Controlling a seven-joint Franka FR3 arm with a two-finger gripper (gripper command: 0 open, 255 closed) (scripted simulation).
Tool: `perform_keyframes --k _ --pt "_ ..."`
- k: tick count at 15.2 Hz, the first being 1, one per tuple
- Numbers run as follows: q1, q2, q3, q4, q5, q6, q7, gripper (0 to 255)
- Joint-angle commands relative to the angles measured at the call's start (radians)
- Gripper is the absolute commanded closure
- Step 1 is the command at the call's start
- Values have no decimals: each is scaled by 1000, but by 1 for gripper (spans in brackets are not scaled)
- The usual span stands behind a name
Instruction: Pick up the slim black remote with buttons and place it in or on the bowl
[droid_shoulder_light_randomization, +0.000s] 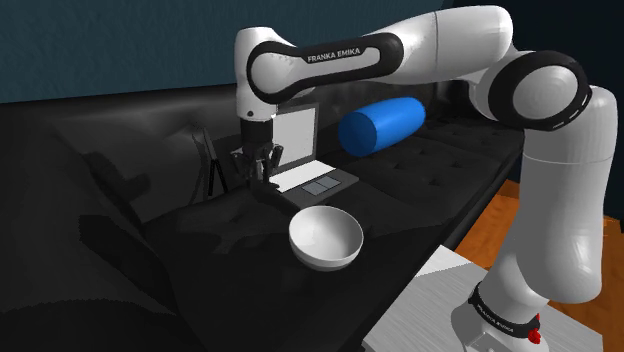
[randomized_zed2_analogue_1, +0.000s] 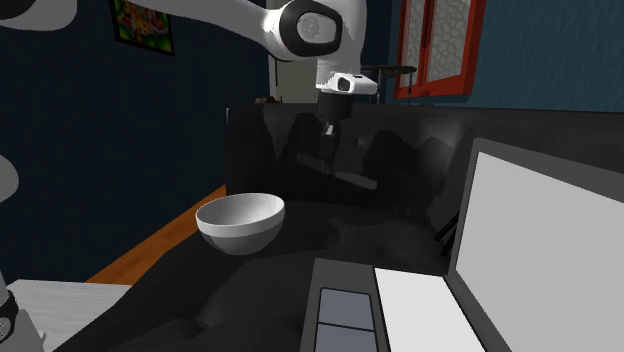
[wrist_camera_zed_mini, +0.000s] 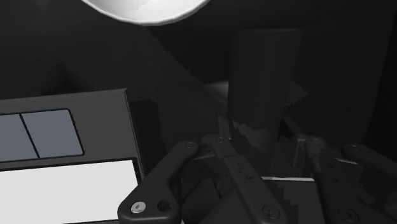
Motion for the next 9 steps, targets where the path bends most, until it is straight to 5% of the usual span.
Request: perform_keyframes --k 1,2,9 --pt "0 -6 1 18 1 -24 1 255" --pt "0 -6 1 30 1 -37 2 255" --pt "-35 -314 9 -377 92 71 -44 255"
